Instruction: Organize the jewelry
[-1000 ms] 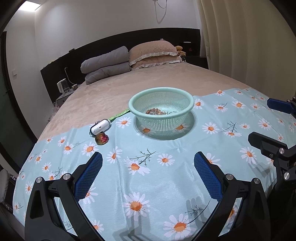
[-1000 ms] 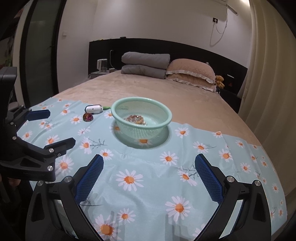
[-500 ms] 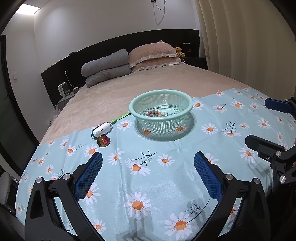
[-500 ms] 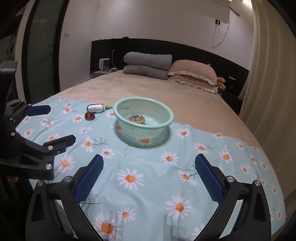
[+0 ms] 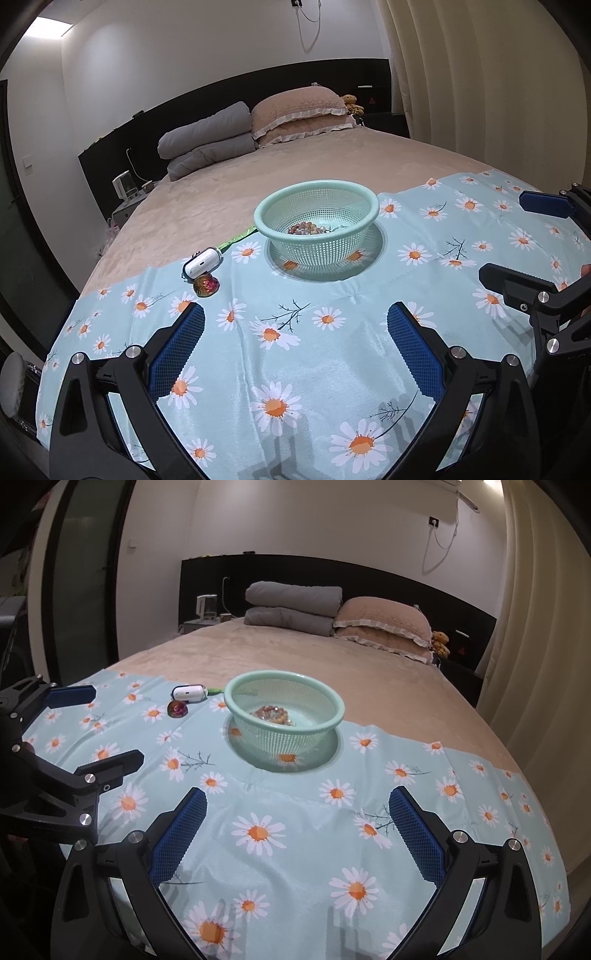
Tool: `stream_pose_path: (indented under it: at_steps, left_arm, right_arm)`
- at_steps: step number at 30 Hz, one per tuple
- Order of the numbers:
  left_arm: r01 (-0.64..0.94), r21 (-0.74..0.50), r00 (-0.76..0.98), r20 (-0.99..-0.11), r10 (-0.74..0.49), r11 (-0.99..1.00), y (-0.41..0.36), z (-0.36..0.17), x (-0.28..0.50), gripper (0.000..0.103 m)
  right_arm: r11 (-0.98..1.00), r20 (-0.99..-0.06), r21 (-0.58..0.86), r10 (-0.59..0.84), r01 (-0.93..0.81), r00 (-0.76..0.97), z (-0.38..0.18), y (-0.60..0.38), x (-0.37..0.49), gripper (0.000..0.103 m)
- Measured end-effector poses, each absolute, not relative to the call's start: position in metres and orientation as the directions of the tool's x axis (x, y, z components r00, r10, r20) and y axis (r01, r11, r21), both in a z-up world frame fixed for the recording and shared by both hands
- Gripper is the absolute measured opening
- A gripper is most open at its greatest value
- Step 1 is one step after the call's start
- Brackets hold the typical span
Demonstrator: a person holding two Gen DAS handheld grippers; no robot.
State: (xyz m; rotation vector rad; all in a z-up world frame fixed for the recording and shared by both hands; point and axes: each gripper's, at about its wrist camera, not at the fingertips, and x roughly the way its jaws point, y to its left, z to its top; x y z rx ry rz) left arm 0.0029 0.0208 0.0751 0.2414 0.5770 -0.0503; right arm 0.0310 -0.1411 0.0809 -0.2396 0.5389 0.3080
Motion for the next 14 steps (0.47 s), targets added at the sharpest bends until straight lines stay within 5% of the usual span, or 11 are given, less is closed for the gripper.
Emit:
stream_pose_path:
  at_steps: [14]
  left_arm:
    - [0.095, 0.176, 0.831, -0.557, 0.020, 0.980, 0.031, 0.078, 0.006, 0.097]
  right_arm:
    - [0.939, -0.544, -0.133, 0.198, -0.317, 0.815, 0.079, -0.151, 0.039, 0.095]
